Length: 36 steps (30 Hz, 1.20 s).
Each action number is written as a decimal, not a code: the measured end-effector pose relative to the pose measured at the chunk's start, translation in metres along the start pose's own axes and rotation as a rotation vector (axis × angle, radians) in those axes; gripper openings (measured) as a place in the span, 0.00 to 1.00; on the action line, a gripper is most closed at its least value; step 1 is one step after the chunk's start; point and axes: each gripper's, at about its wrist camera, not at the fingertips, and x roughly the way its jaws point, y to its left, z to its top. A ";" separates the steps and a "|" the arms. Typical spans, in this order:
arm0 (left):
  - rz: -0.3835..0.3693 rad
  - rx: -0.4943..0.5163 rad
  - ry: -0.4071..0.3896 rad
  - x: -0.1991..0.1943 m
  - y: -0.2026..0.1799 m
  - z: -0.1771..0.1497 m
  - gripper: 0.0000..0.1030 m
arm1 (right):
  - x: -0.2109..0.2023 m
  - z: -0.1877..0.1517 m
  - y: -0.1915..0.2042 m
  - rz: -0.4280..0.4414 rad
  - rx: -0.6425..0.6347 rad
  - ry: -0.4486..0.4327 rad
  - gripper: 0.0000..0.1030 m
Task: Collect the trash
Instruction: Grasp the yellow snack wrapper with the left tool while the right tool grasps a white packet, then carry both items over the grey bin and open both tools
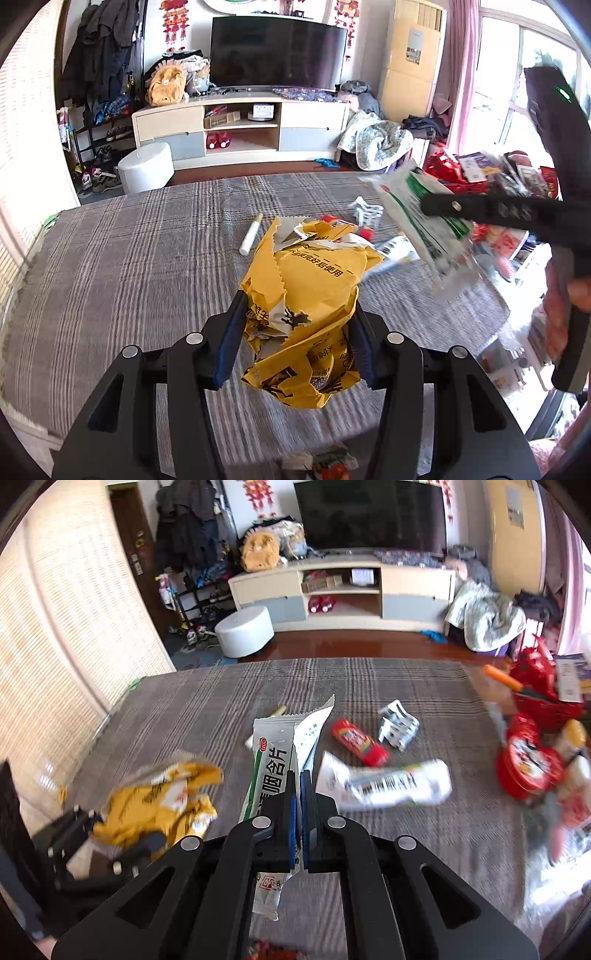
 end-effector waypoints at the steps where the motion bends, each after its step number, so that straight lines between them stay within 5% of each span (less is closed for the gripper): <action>1: -0.005 -0.009 -0.003 -0.007 -0.002 -0.004 0.48 | -0.012 -0.010 0.001 0.000 -0.006 -0.007 0.04; 7: -0.036 -0.049 -0.024 -0.059 -0.023 -0.049 0.48 | -0.070 -0.084 0.003 0.056 0.029 -0.029 0.04; 14: -0.072 -0.097 0.014 -0.079 -0.036 -0.135 0.49 | -0.081 -0.170 0.003 0.104 0.074 0.007 0.04; 25: -0.062 -0.142 0.251 -0.006 -0.035 -0.248 0.49 | 0.010 -0.284 0.000 0.046 0.128 0.226 0.04; 36: -0.075 -0.172 0.407 0.057 -0.029 -0.279 0.50 | 0.082 -0.311 -0.018 0.066 0.228 0.376 0.04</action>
